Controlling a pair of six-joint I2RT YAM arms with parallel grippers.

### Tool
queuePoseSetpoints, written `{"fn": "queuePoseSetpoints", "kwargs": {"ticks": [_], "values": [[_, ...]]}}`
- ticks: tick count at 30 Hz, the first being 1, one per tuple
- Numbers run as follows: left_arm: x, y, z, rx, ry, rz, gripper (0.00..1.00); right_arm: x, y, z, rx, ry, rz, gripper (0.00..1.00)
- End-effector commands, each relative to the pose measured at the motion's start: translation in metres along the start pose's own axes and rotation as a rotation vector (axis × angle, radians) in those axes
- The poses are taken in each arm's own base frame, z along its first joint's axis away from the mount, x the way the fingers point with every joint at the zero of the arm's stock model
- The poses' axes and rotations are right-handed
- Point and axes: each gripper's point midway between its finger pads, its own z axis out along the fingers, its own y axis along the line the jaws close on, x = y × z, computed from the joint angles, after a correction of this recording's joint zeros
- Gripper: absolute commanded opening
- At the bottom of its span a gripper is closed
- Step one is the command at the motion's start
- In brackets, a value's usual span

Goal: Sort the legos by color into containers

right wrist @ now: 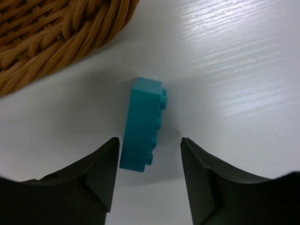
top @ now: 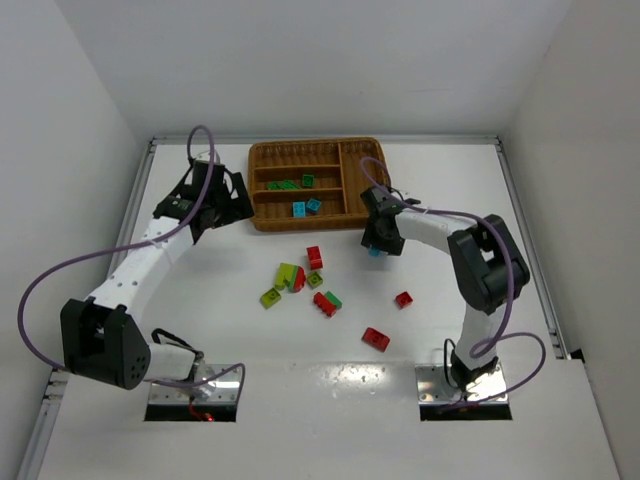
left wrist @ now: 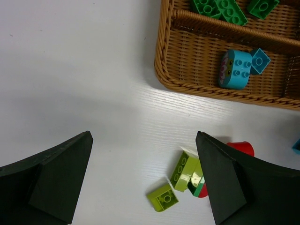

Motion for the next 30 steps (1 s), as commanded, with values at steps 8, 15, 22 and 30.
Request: {"fn": "queuePoseSetpoints", "kwargs": {"ticks": [8, 15, 22, 30], "values": [[-0.022, -0.005, -0.009, 0.008, -0.076, 0.012, 0.99, -0.021, 0.009, -0.010, -0.042, -0.067, 0.016, 0.10], [-0.028, -0.007, -0.013, 0.014, -0.086, -0.001, 0.99, -0.024, 0.019, -0.091, -0.176, -0.162, -0.053, 0.06], [-0.033, 0.006, -0.009, -0.059, -0.113, -0.046, 0.99, -0.059, 0.098, -0.110, -0.376, -0.173, -0.132, 0.06], [-0.034, 0.013, -0.017, -0.093, -0.118, -0.053, 0.99, -0.094, 0.178, -0.079, -0.455, -0.168, -0.188, 0.09]]}}
